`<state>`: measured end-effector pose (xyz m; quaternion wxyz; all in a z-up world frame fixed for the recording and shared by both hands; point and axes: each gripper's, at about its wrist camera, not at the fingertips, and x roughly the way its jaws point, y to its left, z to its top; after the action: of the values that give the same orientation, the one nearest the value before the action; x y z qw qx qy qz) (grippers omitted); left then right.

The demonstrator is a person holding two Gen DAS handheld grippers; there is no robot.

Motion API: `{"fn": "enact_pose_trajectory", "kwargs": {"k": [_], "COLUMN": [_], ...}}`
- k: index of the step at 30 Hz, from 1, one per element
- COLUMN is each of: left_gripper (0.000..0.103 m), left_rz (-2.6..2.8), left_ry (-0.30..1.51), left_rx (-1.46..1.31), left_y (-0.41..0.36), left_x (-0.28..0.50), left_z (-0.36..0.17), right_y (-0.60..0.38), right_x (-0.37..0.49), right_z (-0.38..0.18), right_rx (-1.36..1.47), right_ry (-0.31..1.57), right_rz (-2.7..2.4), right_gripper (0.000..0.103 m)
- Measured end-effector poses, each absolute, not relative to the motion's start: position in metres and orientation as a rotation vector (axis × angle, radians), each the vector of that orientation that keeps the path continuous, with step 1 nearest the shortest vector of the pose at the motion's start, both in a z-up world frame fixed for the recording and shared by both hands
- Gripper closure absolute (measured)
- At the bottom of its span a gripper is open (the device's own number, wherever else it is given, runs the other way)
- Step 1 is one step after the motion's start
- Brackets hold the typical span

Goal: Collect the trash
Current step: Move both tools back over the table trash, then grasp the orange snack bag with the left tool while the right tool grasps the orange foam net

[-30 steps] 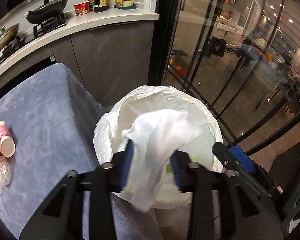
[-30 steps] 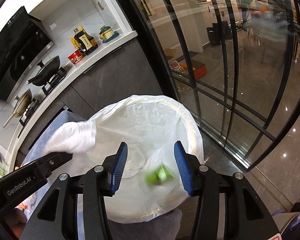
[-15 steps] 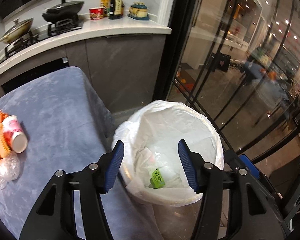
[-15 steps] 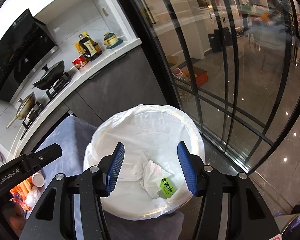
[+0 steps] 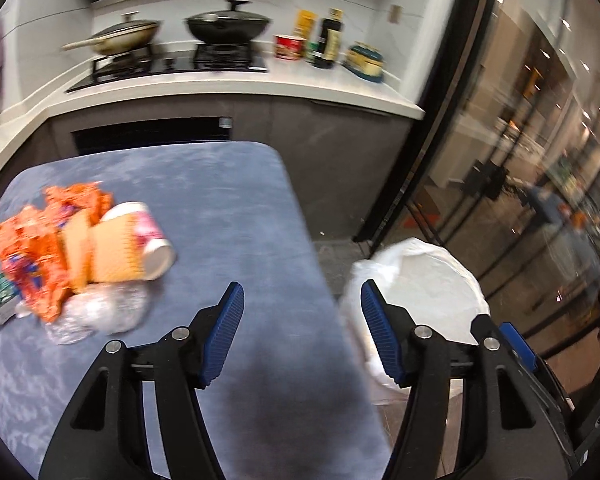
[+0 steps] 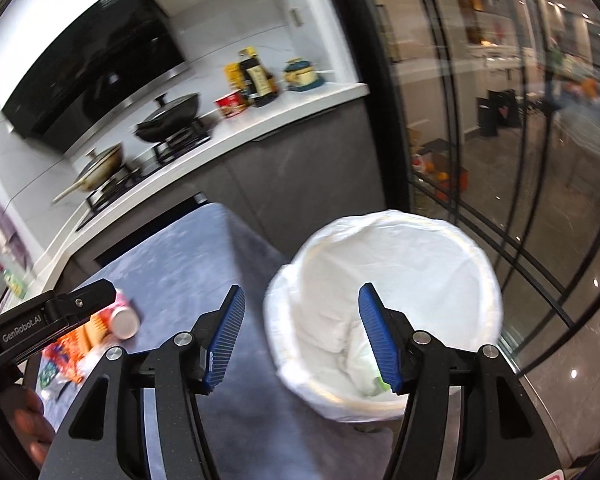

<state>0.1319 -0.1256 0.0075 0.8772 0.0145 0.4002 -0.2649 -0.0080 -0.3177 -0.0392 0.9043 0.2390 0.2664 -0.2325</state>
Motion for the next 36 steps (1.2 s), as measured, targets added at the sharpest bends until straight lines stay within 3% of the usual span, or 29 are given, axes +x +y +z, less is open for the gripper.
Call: {"fn": "enact_pose_trajectory", "kwargs": {"k": [12, 18, 36], "left_gripper": [0.040, 0.030, 0.030], "left_rz": [-0.372, -0.277, -0.128], "left_ry": [0.813, 0.812, 0.877], "left_rx": [-0.085, -0.129, -0.202], "left_y": [-0.011, 0.043, 0.134], "left_x": [0.165, 0.184, 0.256], "left_z": [0.015, 0.010, -0.027], "right_y": [-0.238, -0.203, -0.132], "right_x": [0.043, 0.069, 0.168], "right_z": [-0.026, -0.026, -0.047], "right_rx": [0.414, 0.387, 0.343], "right_ry": [0.573, 0.593, 0.688], "right_rz": [-0.350, -0.292, -0.168], "right_gripper": [0.045, 0.045, 0.045]}}
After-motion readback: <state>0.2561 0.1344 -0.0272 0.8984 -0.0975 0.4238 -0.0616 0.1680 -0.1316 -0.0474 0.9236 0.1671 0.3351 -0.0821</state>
